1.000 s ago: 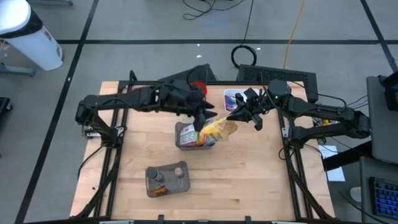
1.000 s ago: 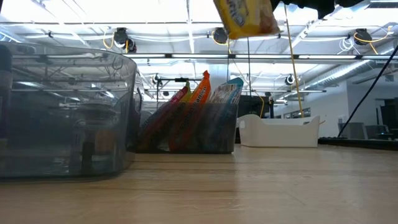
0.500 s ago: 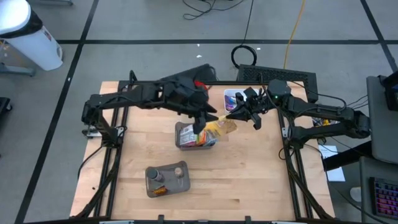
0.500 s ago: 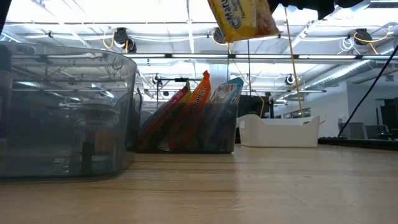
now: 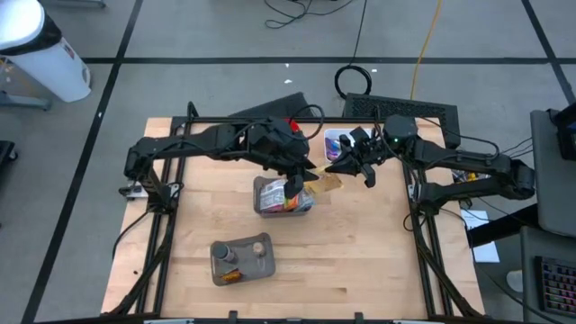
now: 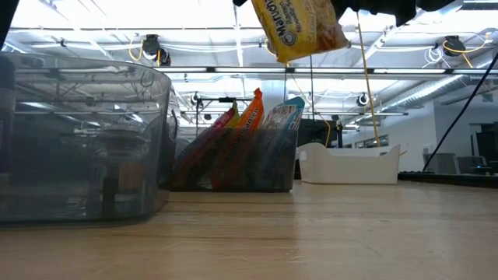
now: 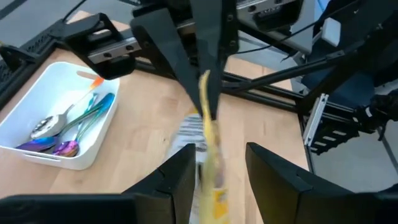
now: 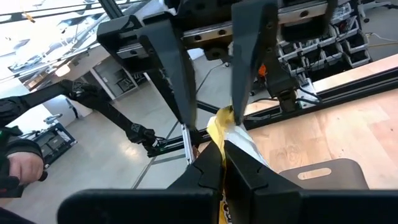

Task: Pick & Place Food Item
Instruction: Put the yellow noodle pack into the top black bin

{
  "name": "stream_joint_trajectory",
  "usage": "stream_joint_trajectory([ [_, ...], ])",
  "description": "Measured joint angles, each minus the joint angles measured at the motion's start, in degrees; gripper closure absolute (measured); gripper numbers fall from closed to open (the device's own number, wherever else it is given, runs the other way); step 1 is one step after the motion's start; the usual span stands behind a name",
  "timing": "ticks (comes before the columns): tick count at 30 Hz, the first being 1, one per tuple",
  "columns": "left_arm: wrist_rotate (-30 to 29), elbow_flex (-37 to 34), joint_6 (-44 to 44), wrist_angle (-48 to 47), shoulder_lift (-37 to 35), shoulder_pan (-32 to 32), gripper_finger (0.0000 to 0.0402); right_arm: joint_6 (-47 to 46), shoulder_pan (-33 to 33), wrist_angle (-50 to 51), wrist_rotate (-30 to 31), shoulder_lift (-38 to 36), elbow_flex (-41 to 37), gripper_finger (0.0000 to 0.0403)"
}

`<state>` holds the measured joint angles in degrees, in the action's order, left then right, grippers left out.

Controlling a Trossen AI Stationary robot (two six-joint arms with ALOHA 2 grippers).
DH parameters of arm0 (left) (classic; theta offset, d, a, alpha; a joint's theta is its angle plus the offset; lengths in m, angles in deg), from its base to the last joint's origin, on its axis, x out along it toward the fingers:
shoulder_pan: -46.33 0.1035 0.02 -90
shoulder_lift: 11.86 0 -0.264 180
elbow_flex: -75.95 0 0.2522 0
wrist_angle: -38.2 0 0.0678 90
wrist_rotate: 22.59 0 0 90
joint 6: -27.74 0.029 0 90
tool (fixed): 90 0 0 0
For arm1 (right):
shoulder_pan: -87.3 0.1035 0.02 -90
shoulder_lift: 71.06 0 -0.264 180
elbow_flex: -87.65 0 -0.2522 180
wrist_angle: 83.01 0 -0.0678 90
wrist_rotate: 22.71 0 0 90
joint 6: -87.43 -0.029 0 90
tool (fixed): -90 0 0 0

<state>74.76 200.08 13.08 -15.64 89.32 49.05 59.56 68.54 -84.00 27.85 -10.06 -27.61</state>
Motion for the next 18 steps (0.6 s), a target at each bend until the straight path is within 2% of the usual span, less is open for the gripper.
stream_joint_trajectory([
  [7, -0.4, 0.0, 0.6, -1.3, 0.2, 0.0, 0.029, 0.0, 0.0, -0.1, -1.3, 0.7, 0.0, 0.0403],
  [18, 0.3, 0.0, 2.0, -2.9, 0.2, 0.0, 0.0393, 0.0, 0.0, -0.4, -1.4, 0.7, 0.0, 0.0403],
])
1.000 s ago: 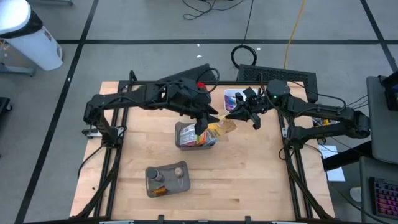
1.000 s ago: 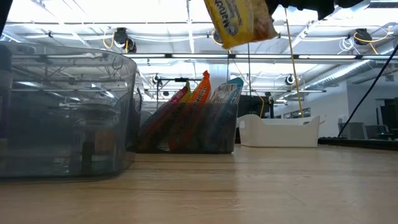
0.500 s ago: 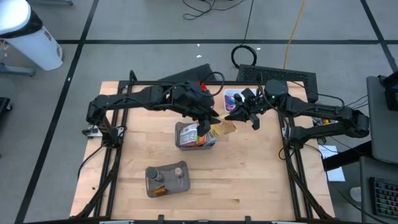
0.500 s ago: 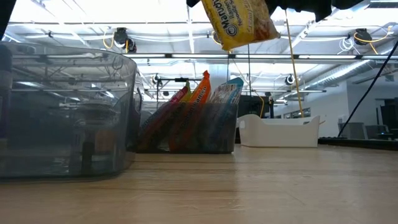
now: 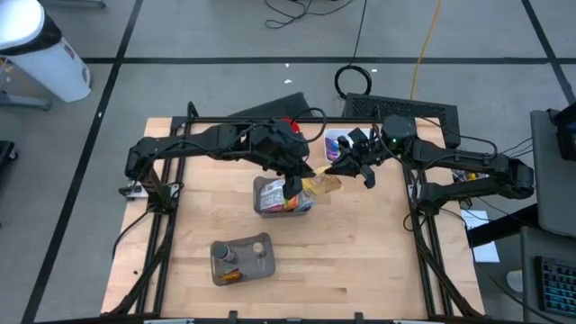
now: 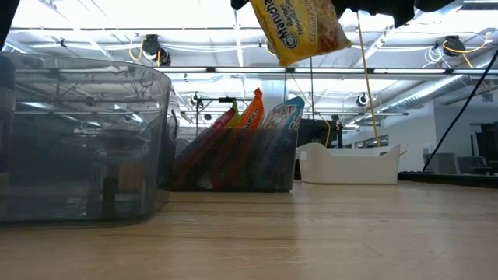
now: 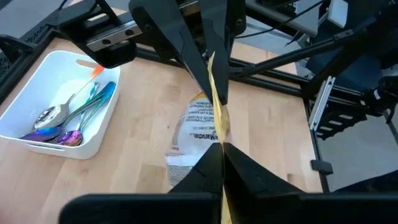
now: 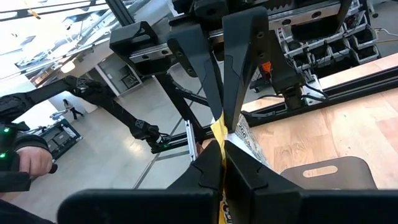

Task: Pick & Place Food Item
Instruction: Put the yellow noodle pack into the top black bin

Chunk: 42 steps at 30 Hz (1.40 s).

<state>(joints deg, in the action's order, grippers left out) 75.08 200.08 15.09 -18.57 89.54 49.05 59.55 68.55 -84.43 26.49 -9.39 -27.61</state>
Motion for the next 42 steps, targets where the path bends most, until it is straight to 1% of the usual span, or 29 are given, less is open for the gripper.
stream_joint_trajectory([
  [6, 1.2, 0.0, -0.5, -0.2, 0.0, 0.0, 0.0396, -0.9, 0.0, -0.8, 0.0, 0.0, 0.0, 0.0403],
  [10, 0.0, 0.0, -0.6, 0.6, 0.0, 0.0, 0.0397, -2.0, 0.0, -2.5, 0.0, 0.0, 0.0, 0.0402],
  [13, -0.4, 0.0, -1.5, 1.0, 0.0, 0.0, 0.0398, -3.4, 0.0, -4.6, 0.0, 0.0, 0.0, 0.039],
  [16, -0.4, 0.0, -2.8, 0.6, -0.1, 0.0, 0.0399, -4.3, -0.1, -5.8, 0.0, 0.0, 0.0, 0.0362],
  [20, -1.2, 0.0, -4.7, 0.2, -0.2, -0.2, 0.0399, -5.8, -1.2, -6.6, 0.1, -0.1, 0.0, 0.0306],
  [23, -3.0, 0.0, -7.2, -0.8, -0.8, -0.4, 0.04, -7.0, -2.3, -6.5, 0.0, -0.2, 0.0, 0.0263],
  [26, -4.6, 0.0, -12.8, -5.3, -1.9, -0.4, 0.04, -7.4, -3.3, -6.5, -0.2, -0.7, 0.0, 0.0231],
  [30, -10.5, 0.0, -20.7, -12.8, -3.5, -0.7, 0.04, -7.3, -4.3, -6.2, -1.7, -1.2, 0.1, 0.0208],
  [32, -14.0, 0.0, -25.2, -16.4, -4.6, -1.2, 0.04, -7.4, -4.6, -5.3, -2.9, -1.6, 0.0, 0.0203],
  [37, -20.7, 0.0, -37.6, -23.4, -6.1, -3.5, 0.0401, -6.9, -4.6, -2.9, -3.0, -2.0, 0.1, 0.02],
  [42, -29.5, 0.0, -51.8, -29.2, -7.0, -7.4, 0.0401, -5.8, -4.6, 0.2, -3.0, -2.2, 0.0, 0.0205],
])
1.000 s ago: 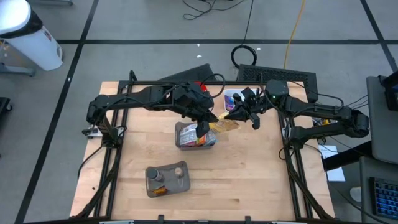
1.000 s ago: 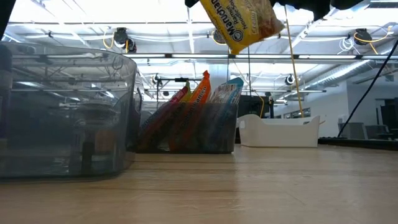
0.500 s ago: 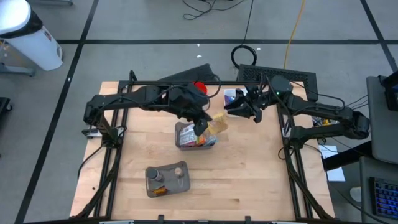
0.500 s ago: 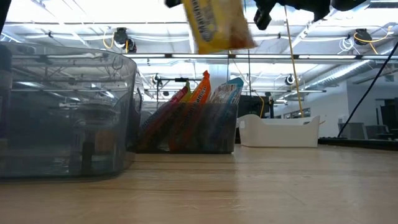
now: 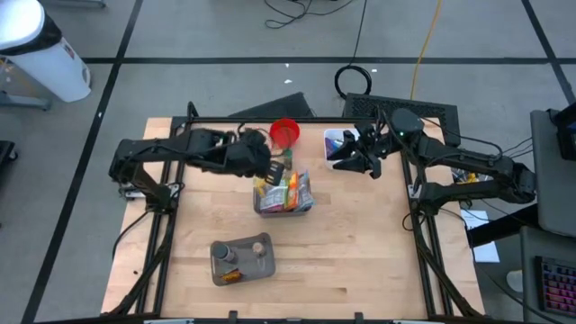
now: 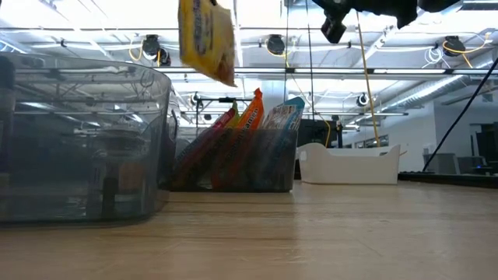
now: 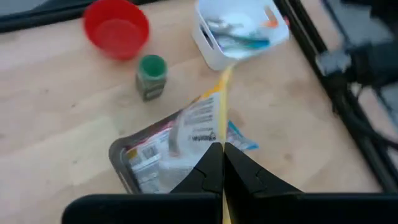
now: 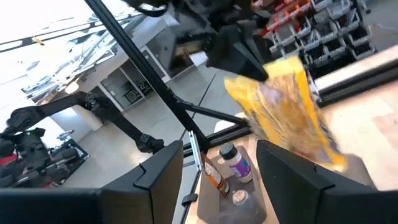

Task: Pick & Place Food Item
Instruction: Put the yellow noodle pack into the top black bin

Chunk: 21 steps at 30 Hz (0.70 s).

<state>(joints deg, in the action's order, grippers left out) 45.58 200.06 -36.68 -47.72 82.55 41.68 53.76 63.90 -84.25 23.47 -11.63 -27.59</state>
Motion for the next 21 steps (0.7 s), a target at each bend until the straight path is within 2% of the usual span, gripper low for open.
stream_joint_trajectory([
  [4, -5.8, -0.4, -11.2, -5.0, 0.0, -3.0, 0.0401, -0.1, 0.0, 0.8, -1.8, 0.0, 0.0, 0.0205],
  [8, -9.2, -2.4, -18.5, -6.0, 0.0, -4.6, 0.0401, -0.5, 0.0, 0.8, -3.2, 0.0, 0.0, 0.0205],
  [21, -8.6, -12.9, -28.8, -4.3, 0.0, -5.0, 0.0401, -2.1, 0.2, 1.2, -4.5, 0.0, 0.0, 0.0209],
])
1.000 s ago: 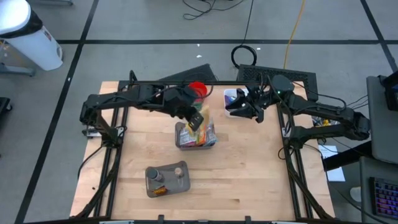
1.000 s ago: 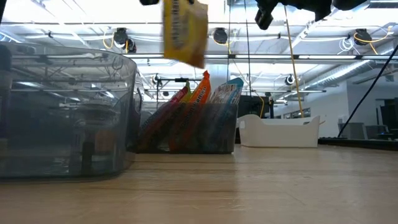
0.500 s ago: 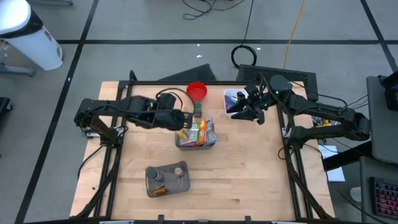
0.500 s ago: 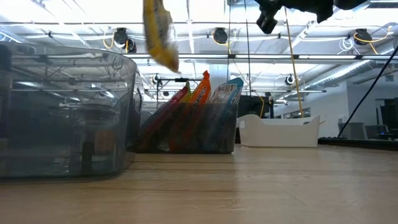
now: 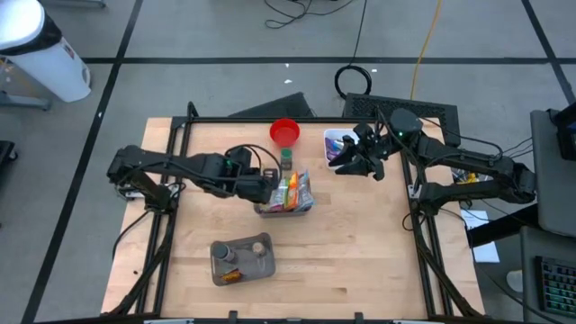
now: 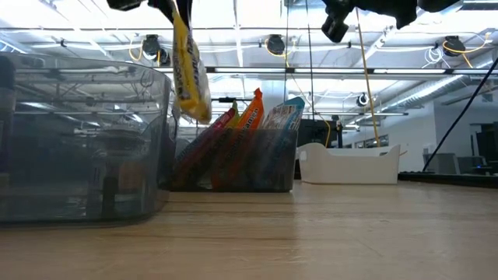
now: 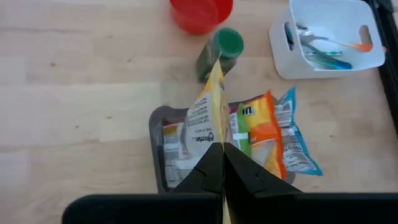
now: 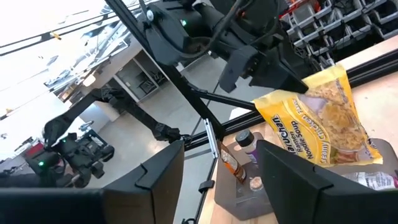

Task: Pick & Place Food Item
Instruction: Put the yellow noodle pack into the top black bin

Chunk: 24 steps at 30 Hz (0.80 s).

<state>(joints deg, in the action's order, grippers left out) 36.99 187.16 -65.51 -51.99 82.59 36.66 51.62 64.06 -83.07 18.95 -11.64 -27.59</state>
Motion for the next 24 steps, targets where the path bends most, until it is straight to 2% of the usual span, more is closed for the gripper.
stream_joint_trajectory([
  [14, 0.6, -8.4, -4.5, 7.4, 0.1, 0.3, 0.0401, 0.0, 0.1, 0.5, 0.0, 0.0, 0.0, 0.0215],
  [24, 0.5, -9.6, -5.1, 8.1, 0.1, 1.5, 0.0401, 0.0, 0.1, 0.5, 0.0, 0.0, 0.0, 0.0218],
])
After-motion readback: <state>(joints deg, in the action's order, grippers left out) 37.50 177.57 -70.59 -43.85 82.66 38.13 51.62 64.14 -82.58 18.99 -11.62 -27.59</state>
